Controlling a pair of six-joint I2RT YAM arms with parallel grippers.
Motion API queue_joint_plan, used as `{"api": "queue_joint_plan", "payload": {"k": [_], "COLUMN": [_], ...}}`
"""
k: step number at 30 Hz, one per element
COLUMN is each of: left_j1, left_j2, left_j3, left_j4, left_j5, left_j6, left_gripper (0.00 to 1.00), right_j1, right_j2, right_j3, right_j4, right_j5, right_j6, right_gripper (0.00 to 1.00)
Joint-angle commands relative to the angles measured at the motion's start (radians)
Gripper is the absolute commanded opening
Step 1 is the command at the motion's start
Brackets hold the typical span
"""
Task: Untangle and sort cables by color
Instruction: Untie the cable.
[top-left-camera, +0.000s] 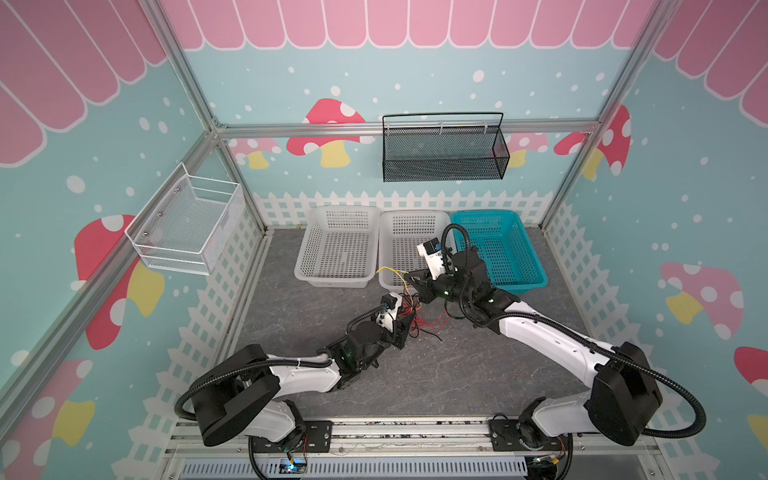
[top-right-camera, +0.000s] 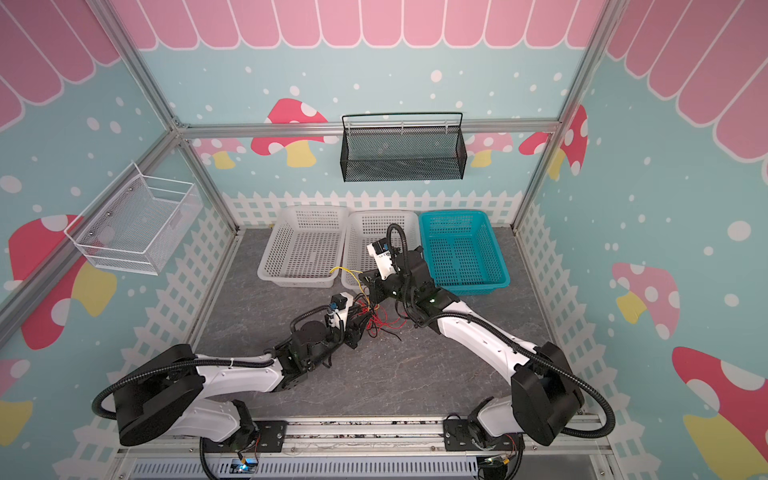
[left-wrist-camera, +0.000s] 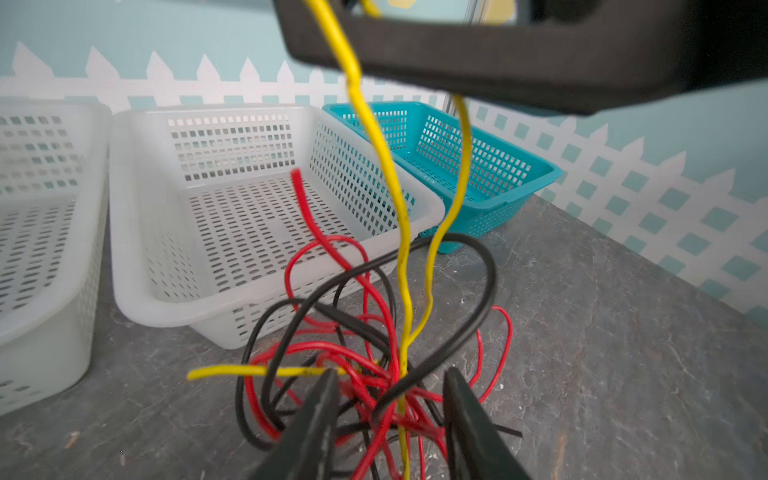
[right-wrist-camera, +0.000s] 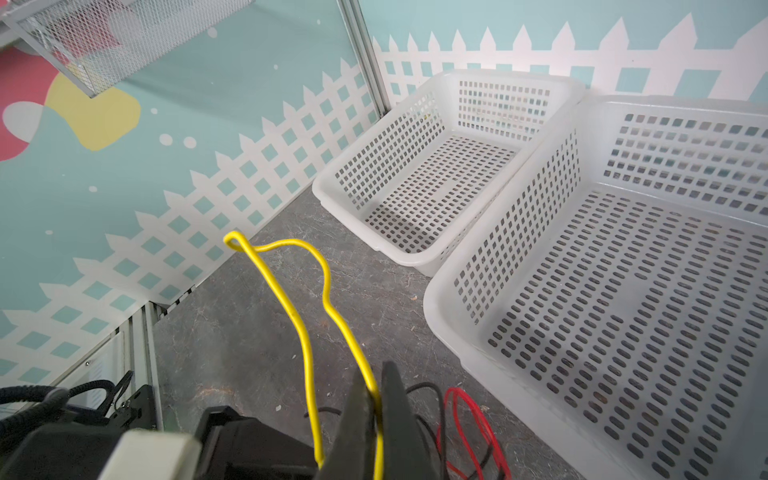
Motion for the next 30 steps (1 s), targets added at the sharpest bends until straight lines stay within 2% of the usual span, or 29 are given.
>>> {"api": "queue_joint_plan", "payload": {"k": [1, 2, 13, 20, 26, 30], "left_j1": [-0.005, -0.005, -0.005, -0.005, -0.005, -0.003], "left_j2": [0.023, 0.029, 0.030, 0.000, -0.032, -0.045], "left_j3": [0.024, 0.024, -0.038, -0.093, -0.107, -0.111], "left_j4": [0.046, 0.041, -0.028, -0.090, -0.169, -0.206], "left_j5": [-0.057, -0.059, -0.094, -0.158, -0.210, -0.230], "left_j6": [0.010, 0.010, -0.029, -0.050, -0.082, -0.095], "left_gripper": [0.07, 0.00, 0.00, 0.00, 0.00, 0.00], "right_j1": [0.007, 0.007, 0.008, 0.001, -0.044, -0.096], "right_j2": [-0.065, -0.075, -0.111, -0.162, -0.184, -0.192], "right_j3": [-0.010, -0.011, 0.053, 0.089, 0.095, 0.087], "right_j4": [0.035, 0.031, -0.089, -0.203, -0.285, -0.316], "right_j5": [-0.009, 0.003, 0.154, 0.394, 0.518, 0.553], "right_j6": [0.023, 0.025, -0.024, -0.056, -0.064, -0.064], "right_gripper": [0.00, 0.00, 0.00, 0.00, 0.00, 0.00]}}
